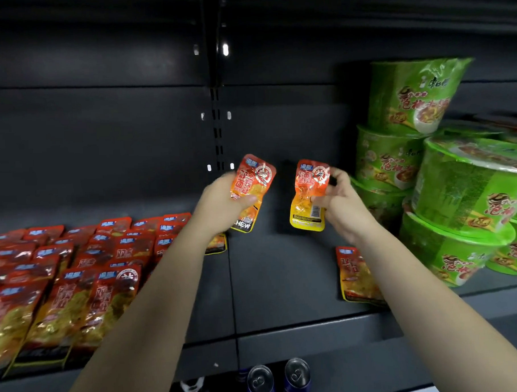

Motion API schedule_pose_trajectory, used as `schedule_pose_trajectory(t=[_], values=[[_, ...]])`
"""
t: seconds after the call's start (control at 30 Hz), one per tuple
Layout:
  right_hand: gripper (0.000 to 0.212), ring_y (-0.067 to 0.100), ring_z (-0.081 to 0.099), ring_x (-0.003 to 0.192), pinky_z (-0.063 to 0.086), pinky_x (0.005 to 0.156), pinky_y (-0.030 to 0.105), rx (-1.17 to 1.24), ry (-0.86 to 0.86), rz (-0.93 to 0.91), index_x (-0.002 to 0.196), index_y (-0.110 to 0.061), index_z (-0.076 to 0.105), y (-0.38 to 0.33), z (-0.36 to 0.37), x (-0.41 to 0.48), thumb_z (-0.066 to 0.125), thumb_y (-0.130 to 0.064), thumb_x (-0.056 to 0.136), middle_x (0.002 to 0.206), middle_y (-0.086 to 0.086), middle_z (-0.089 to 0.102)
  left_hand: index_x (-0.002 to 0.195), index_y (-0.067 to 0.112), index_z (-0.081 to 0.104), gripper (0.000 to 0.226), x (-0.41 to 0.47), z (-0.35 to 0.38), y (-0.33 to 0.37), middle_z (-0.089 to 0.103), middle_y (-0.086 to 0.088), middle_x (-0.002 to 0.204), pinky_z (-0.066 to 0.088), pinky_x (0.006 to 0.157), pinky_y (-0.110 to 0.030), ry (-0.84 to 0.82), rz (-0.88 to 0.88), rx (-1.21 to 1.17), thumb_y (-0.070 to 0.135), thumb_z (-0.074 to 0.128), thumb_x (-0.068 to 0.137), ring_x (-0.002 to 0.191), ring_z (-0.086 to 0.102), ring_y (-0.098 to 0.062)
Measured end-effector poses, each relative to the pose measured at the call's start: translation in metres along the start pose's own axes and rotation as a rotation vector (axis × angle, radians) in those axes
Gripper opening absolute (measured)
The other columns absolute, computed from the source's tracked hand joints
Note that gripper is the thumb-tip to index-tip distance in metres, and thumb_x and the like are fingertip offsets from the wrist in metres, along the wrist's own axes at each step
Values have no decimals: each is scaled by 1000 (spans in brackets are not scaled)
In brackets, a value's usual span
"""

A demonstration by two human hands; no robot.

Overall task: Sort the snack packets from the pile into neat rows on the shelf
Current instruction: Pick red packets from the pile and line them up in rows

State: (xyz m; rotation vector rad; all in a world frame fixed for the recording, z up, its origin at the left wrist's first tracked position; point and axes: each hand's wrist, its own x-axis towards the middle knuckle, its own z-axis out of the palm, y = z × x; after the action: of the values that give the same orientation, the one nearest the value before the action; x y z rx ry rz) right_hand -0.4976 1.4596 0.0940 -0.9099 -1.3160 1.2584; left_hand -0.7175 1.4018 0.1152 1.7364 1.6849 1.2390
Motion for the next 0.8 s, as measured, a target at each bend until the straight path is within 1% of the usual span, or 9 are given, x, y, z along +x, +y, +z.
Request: schedule_pose_trajectory(t=[0.13, 0.27, 0.33, 0.4, 0.47, 0.57, 0.63, 0.73, 0.8], values=[[60, 18, 61, 62, 50, 57, 29, 30, -29, 100, 128, -26, 29, -1, 30, -8, 39, 15, 85, 85, 10, 59, 114, 25, 59, 32, -10, -21, -13, 68, 4, 106, 51, 86, -36, 12, -42, -6, 22, 70, 85, 96, 65, -15], [21, 8, 49, 54, 40, 49, 22, 20, -107, 161, 106, -25, 46, 4, 61, -17, 52, -10, 92, 83, 1, 52, 112, 26, 57, 28, -21, -47, -23, 67, 6, 104, 49, 81, -31, 50, -66, 10, 22, 69, 86, 95, 63, -13], [32, 8, 44, 55, 36, 52, 23, -48, -123, 199, 108, -24, 43, 7, 73, -22, 67, -28, 87, 81, -1, 49, 113, 25, 56, 28, -27, -60, -27, 66, 6, 103, 46, 76, -28, 66, -74, 28, 22, 68, 87, 94, 62, -12], [40, 11, 43, 57, 35, 54, 25, -76, -116, 228, 110, -21, 37, 10, 85, -26, 68, -21, 86, 81, 1, 48, 114, 23, 56, 29, -31, -71, -31, 64, 6, 102, 43, 70, -25, 79, -77, 66, 23, 68, 88, 93, 61, -12], [28, 16, 50, 58, 36, 56, 28, -5, -128, 270, 101, -19, 35, 11, 98, -29, 58, -8, 89, 84, 8, 55, 116, 20, 55, 30, -35, -81, -33, 63, 5, 102, 42, 69, -24, 86, -77, 93, 23, 67, 89, 92, 60, -13], [16, 33, 69, 87, 52, 77, 36, 204, -191, 326, 99, -15, 34, 12, 111, -30, 44, -4, 95, 107, 23, 64, 118, 18, 56, 31, -40, -93, -37, 63, 5, 103, 41, 75, -26, 98, -75, 111, 24, 66, 89, 94, 60, -14], [16, 39, 65, 104, 50, 91, 45, 238, -205, 329, 109, -13, 36, 15, 114, -30, 42, -4, 97, 117, 28, 62, 118, 18, 55, 32, -43, -99, -40, 63, 5, 103, 41, 76, -27, 102, -80, 126, 24, 66, 89, 95, 60, -14], [28, 36, 68, 98, 54, 86, 46, 203, -208, 317, 125, -3, 39, 20, 118, -32, 44, -1, 97, 113, 29, 64, 120, 17, 54, 34, -46, -105, -45, 64, 2, 107, 43, 77, -28, 101, -82, 156, 26, 65, 89, 98, 60, -15], [26, 31, 71, 85, 58, 78, 42, 205, -211, 318, 122, 0, 43, 22, 119, -35, 47, 0, 96, 105, 27, 67, 122, 17, 53, 36, -48, -108, -47, 63, 1, 110, 45, 79, -30, 102, -88, 180, 28, 65, 90, 100, 60, -16]])
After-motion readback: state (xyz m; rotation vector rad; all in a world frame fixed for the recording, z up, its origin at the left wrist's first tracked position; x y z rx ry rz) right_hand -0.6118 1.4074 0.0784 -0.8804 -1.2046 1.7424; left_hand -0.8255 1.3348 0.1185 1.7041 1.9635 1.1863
